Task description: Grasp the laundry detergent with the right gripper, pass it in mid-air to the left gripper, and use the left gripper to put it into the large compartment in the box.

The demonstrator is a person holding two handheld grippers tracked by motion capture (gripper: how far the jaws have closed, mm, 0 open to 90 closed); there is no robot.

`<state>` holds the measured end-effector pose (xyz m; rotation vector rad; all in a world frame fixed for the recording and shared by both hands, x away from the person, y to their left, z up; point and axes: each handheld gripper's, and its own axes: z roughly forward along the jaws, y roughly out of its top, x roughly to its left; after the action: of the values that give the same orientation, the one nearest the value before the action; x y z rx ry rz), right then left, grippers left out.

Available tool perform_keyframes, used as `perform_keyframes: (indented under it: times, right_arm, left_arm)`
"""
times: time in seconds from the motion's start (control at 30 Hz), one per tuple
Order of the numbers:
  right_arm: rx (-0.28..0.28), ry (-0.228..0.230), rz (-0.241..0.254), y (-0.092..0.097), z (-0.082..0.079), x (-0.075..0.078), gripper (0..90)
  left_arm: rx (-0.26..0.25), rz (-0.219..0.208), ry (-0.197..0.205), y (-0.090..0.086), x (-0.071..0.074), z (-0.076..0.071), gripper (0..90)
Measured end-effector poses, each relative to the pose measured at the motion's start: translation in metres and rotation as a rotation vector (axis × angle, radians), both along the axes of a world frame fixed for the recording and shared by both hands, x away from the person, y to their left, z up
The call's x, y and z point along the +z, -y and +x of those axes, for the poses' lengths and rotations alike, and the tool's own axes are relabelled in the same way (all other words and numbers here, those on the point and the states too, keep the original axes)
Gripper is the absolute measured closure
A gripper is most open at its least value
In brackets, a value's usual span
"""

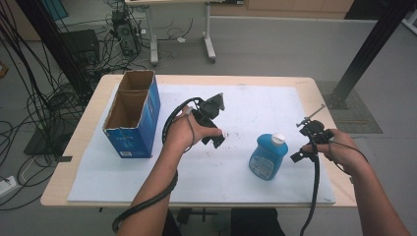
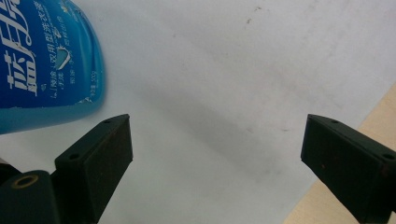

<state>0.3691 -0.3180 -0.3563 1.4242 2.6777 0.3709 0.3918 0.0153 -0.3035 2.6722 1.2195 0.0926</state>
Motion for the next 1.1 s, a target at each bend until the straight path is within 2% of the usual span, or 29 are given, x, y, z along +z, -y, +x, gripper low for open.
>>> perform_keyframes:
  times: [0.5,0.7,1.1]
  right_arm:
    - [0.001,0.011,0.023,0.004,0.002,-0.004,9.1]
    - [0.006,0.022,0.022,0.003,0.001,-0.002,9.0]
    - [0.010,0.049,0.042,0.007,-0.011,-0.001,8.9]
  left_arm:
    - [0.011,-0.013,0.003,0.001,-0.001,0.005,11.4]
    - [0.008,-0.008,-0.002,-0.002,-0.003,0.002,11.4]
    - [0.035,-0.019,-0.001,-0.015,-0.009,-0.008,11.4]
